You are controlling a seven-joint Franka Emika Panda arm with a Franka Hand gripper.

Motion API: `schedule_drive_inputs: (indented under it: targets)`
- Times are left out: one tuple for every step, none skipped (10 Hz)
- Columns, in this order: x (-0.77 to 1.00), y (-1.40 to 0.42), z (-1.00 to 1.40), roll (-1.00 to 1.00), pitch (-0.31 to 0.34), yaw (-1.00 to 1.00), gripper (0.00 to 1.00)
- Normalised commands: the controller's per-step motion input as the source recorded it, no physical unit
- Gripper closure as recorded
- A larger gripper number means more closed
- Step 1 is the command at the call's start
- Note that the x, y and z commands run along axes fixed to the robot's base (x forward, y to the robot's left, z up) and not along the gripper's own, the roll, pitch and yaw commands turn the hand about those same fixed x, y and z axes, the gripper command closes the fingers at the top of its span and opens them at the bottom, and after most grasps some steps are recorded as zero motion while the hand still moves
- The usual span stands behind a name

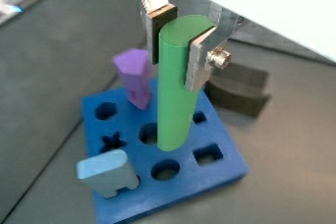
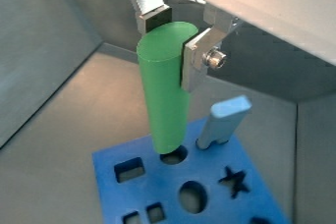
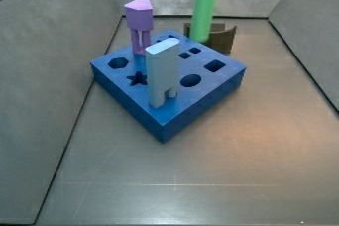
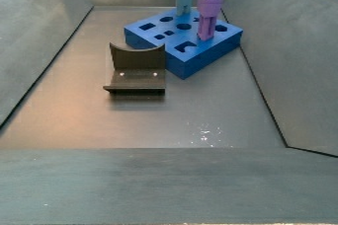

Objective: Pick up the oval object. Move up. Place the oval object on the fixture. Regrasp the oval object. Move to above the board. Insert the oval object.
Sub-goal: Insert the oval object.

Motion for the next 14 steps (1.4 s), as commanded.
schedule_drive_inputs:
  targets:
    - [0.17, -0.21, -0.57, 0.00, 0.000, -0.77, 1.00]
    - [0.05, 0.00, 0.00, 0.00, 0.000, 0.00, 1.00]
    - [0.00, -0.08, -0.23, 0.00, 0.000, 0.00, 1.00]
    - [0.09, -0.07, -0.26, 0.00, -0.017, -0.06, 1.00]
    - [0.00, 0.00, -0.06, 0.00, 0.000, 0.00, 1.00]
    - [-0.07, -0.08, -0.41, 0.14, 0.000, -0.08, 1.00]
    - [-0.15, 0.00, -0.51, 0.15, 0.000, -0.13, 1.00]
    - [-0.14, 0.00, -0.52, 0.16, 0.000, -0.14, 1.00]
    - [-0.12, 0.00, -0.08, 0.05, 0.021, -0.03, 1.00]
    - [-0.05, 0.00, -0.01, 0.00, 0.000, 0.00, 1.00]
    - [-0.13, -0.09, -0.37, 0.10, 0.007, -0.11, 1.00]
    - [-0.14, -0.15, -0.50, 0.14, 0.024, -0.19, 1.00]
    - [-0.04, -0.17, -0.46, 0.13, 0.006, -0.19, 1.00]
    - [0.00, -0.21, -0.47, 0.14, 0.000, -0.18, 1.00]
